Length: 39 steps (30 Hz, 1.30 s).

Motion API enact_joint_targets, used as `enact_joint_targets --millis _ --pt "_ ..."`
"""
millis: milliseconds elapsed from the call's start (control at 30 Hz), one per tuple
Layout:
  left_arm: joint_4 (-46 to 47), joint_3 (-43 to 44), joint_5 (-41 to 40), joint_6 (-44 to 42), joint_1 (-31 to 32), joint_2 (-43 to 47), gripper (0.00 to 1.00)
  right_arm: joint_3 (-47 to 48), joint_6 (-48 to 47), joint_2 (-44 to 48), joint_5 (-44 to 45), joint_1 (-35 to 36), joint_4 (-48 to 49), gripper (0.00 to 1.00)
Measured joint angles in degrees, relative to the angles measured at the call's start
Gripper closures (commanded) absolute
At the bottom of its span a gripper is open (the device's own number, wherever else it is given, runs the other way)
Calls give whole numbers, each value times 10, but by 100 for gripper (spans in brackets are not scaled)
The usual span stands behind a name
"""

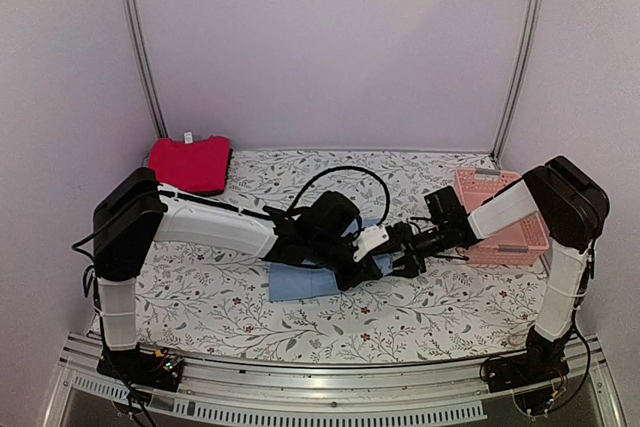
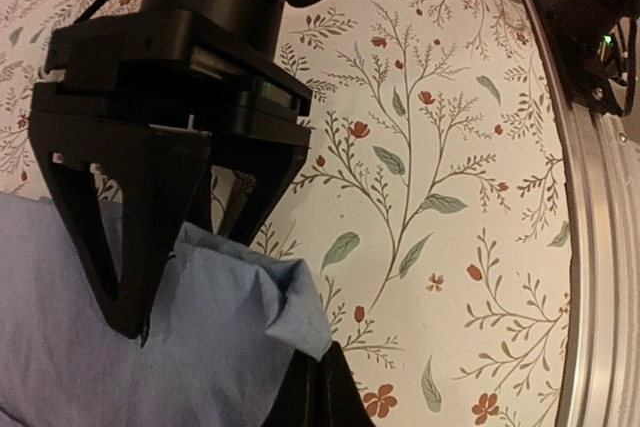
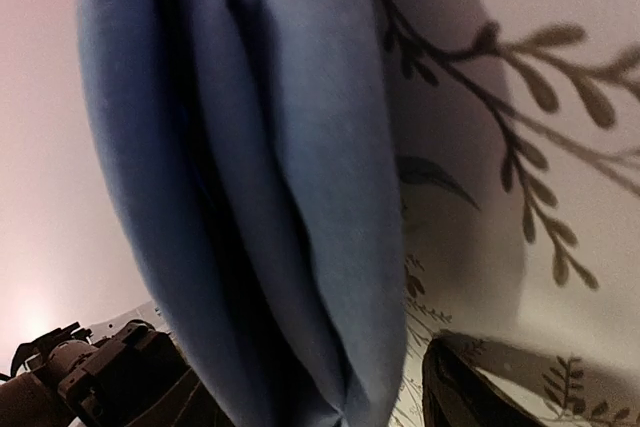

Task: Fold and stack the mixed laundry pile
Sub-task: Pass from the left arm to the right, then turn over the square-folded shirt at the center of the board.

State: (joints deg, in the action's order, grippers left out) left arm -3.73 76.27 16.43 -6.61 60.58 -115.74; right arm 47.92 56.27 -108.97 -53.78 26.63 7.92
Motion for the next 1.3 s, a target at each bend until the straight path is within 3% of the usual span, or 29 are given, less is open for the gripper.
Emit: enact_joint_targets --millis 100,300,367,567,700,1033,1200,1300 --pt "0 -3 6 2 0 0 100 31 33 -34 -2 6 26 51" --pt "1 -8 12 5 0 0 96 84 76 -88 0 18 60 93" --pt "1 -10 11 7 0 0 81 90 87 -95 -1 19 65 100" --pt "-1 -25 -11 34 -2 21 20 119 64 -96 12 20 5 100" --pt "-1 -72 -37 69 -22 89 1 190 -14 -89 40 18 -112 100" --pt "-4 -181 -66 159 -160 245 0 396 -297 -39 203 -28 -479 100" --pt "-14 -217 -75 178 -172 264 0 570 -420 -37 393 -47 -649 100" --pt "-17 -227 -80 187 -174 273 0 638 -451 -36 485 -48 -701 100"
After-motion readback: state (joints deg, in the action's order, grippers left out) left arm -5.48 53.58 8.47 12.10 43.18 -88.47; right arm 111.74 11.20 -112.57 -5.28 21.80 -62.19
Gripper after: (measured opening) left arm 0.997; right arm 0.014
